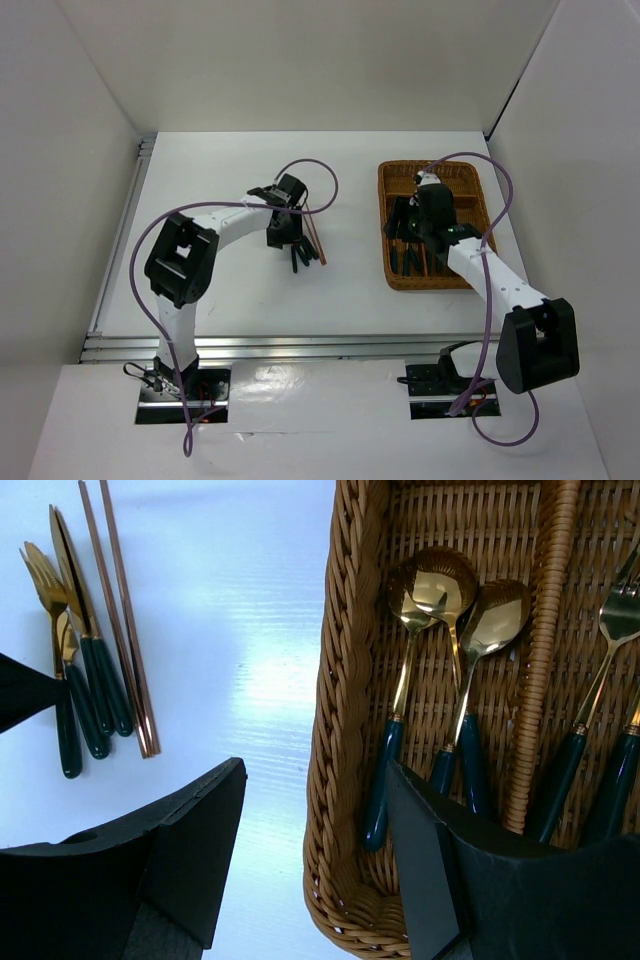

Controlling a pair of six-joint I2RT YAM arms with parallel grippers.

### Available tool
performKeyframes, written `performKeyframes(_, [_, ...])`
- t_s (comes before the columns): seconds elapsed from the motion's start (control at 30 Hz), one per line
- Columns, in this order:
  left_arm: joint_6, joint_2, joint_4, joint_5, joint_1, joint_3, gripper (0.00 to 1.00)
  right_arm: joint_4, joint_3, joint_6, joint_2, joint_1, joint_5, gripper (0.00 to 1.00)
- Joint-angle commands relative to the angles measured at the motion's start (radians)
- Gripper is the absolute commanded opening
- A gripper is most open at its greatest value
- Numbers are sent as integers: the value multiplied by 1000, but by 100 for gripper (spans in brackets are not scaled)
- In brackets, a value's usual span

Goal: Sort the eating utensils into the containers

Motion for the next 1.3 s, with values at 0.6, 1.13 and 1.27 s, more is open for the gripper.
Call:
performKeyframes(0.6, [-2, 88, -69, -52, -13, 91, 48, 63, 18, 3, 28, -3, -13, 66])
performKeyframes(1.13, [-48, -53, -62, -134, -13, 74, 30, 265, -20, -8, -1, 72, -290, 70])
performKeyframes(1.27, [-48, -163, -8, -110, -13, 50, 28, 355, -11, -8, 45, 138, -341, 71])
